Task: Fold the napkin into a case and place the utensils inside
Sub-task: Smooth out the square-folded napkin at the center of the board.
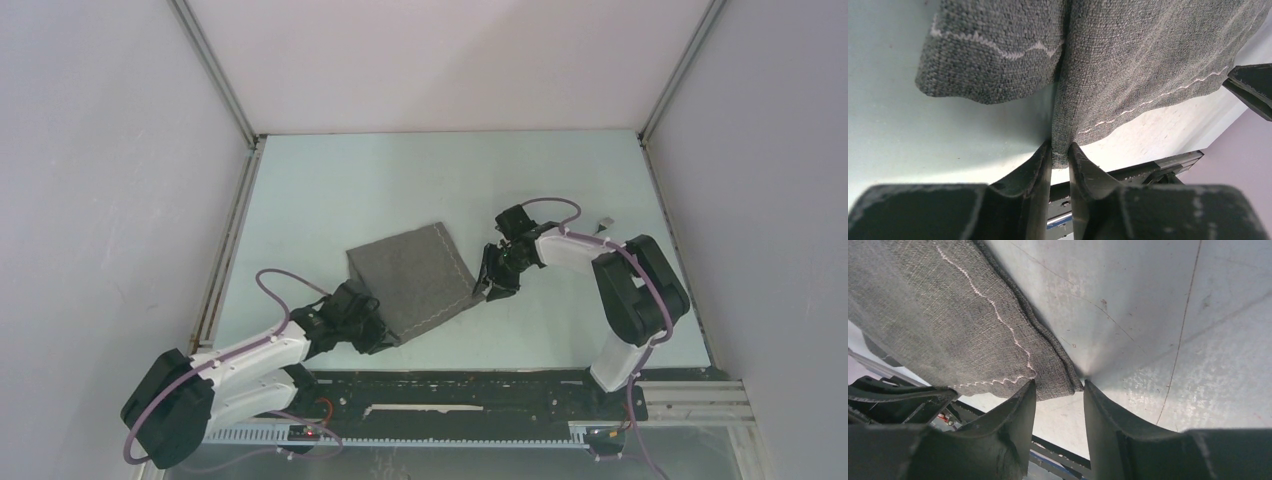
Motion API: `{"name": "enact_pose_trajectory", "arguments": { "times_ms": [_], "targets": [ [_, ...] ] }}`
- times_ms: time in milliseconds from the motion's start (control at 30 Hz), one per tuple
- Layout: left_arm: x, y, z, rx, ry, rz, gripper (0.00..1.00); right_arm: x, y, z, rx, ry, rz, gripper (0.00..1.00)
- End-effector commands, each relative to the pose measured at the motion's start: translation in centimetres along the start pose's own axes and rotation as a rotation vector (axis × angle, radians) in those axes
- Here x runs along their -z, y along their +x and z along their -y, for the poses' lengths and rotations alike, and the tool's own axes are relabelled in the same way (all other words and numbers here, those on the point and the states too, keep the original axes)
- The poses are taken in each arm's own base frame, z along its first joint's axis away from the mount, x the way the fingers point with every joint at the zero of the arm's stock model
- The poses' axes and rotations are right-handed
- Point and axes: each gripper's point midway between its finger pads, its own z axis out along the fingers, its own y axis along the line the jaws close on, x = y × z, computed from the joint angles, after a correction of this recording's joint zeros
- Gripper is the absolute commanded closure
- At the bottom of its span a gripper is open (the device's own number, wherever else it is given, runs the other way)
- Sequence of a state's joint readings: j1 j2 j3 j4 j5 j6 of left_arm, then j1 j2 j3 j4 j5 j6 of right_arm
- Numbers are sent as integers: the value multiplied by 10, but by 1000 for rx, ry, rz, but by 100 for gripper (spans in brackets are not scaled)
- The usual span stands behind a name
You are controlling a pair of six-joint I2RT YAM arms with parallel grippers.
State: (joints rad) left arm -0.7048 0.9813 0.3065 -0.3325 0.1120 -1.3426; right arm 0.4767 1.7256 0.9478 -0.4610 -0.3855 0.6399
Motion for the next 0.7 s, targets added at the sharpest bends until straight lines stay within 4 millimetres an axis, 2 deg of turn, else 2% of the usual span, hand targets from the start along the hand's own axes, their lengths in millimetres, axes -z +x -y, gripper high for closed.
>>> {"name": "enact_pose_trajectory", "arguments": {
  "times_ms": [0, 133, 200, 400, 467, 667],
  "targets": [
    [5, 1, 7, -32, 20, -5, 72, -6, -2, 11, -23, 123, 11, 54],
    [7, 4, 6, -27, 29, -15, 64, -5, -4, 11, -37, 138, 27, 67],
    [8, 7, 5, -16, 39, -26, 59, -5, -4, 11, -39, 137, 26, 78],
    [5, 15, 3, 28, 86, -66, 58, -3, -4, 2, -40, 103, 44, 98],
    [2, 16, 0, 35, 78, -67, 61, -1, -5, 0, -37, 95, 49, 100],
    [-1, 16, -3, 44, 70, -69, 62, 1, -7, -5, -30, 75, 58, 100]
  ]
}}
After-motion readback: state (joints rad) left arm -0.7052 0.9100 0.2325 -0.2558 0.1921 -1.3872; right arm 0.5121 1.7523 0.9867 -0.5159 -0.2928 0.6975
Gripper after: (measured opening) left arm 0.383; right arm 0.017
